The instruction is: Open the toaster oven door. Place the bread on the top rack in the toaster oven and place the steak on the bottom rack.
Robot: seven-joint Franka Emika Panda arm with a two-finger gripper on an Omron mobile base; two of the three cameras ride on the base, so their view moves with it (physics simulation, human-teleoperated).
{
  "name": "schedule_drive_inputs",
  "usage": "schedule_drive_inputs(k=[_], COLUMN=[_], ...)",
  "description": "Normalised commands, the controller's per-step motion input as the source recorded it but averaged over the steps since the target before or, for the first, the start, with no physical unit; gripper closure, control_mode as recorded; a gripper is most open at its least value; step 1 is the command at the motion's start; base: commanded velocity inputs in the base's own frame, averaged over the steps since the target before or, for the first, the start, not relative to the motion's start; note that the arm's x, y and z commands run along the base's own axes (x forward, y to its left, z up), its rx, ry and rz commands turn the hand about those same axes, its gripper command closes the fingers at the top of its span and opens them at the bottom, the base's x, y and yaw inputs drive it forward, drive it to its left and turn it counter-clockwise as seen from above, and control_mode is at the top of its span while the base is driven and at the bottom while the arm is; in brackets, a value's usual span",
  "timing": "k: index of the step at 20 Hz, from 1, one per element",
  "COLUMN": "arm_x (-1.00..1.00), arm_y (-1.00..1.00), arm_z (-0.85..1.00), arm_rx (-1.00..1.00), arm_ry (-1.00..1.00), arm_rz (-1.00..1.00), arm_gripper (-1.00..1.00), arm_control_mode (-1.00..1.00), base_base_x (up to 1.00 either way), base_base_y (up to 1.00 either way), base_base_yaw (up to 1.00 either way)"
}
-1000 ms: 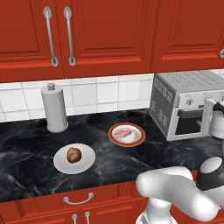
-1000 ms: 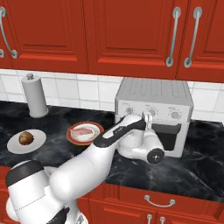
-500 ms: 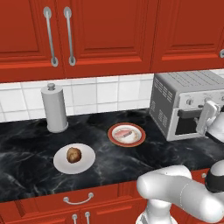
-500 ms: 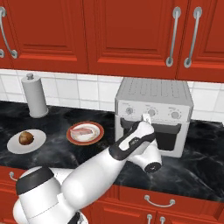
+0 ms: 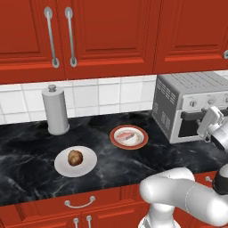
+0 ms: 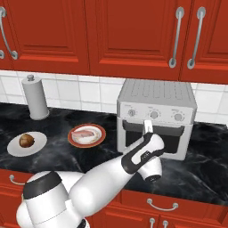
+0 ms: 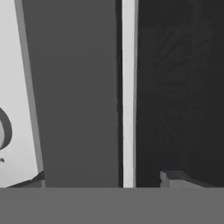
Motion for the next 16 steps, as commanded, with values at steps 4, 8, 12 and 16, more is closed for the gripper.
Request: schedule_drive_inputs(k=[4, 8, 12, 16], arm_x=[0.09, 0.05, -0.05, -0.13], arm_y=[-0.06, -0.06, -0.13, -0.10], arm_z=[0.11, 0.07, 0.00, -0.01], arm_rx=[0.00, -0.01, -0.05, -0.07], arm_ry=[-0.07, -0.04, 0.00, 0.00], arm_rz=[0.00, 0.00, 0.00, 0.00], arm_gripper=[1.00, 1.00, 1.00, 1.00], arm_control_mode=[-1.00, -1.00, -1.00, -1.00], base_base_x=[0.00, 0.00, 0.00, 0.00], base_base_y=[0.00, 0.00, 0.00, 0.00], base_base_yaw=[0.00, 0.00, 0.00, 0.00])
